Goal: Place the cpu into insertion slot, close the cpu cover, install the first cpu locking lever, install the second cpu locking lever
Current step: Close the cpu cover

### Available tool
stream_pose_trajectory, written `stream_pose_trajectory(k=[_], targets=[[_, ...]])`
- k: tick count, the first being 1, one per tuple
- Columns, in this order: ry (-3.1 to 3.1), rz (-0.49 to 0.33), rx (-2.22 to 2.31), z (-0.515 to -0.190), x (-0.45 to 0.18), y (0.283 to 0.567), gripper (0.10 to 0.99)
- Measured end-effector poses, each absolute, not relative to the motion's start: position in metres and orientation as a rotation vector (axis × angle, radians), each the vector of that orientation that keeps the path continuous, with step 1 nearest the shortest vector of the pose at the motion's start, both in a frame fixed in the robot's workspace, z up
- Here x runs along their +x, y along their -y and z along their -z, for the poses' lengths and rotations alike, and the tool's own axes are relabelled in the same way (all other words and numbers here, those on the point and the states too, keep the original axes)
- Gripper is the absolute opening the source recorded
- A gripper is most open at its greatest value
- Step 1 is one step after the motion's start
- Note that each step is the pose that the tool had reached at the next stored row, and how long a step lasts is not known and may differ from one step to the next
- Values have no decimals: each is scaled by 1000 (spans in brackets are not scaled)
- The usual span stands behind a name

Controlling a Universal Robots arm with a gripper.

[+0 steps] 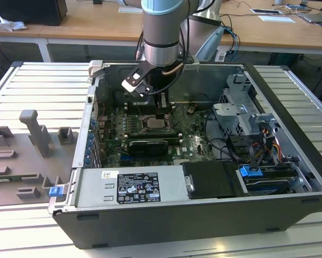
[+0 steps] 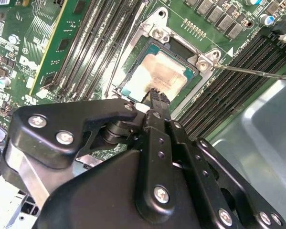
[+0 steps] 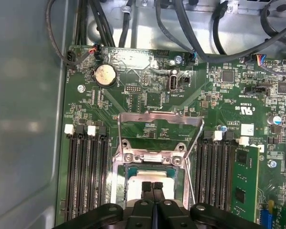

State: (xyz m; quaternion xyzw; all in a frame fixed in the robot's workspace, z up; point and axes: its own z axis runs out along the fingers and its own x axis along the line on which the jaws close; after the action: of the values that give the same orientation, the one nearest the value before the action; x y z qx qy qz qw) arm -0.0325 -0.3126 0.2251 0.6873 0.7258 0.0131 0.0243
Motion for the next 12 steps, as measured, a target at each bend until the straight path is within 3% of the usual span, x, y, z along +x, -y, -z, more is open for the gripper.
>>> stream_pose_trajectory(k=[12], targets=[[-2246,-41,2127,-232,-27,313,106]])
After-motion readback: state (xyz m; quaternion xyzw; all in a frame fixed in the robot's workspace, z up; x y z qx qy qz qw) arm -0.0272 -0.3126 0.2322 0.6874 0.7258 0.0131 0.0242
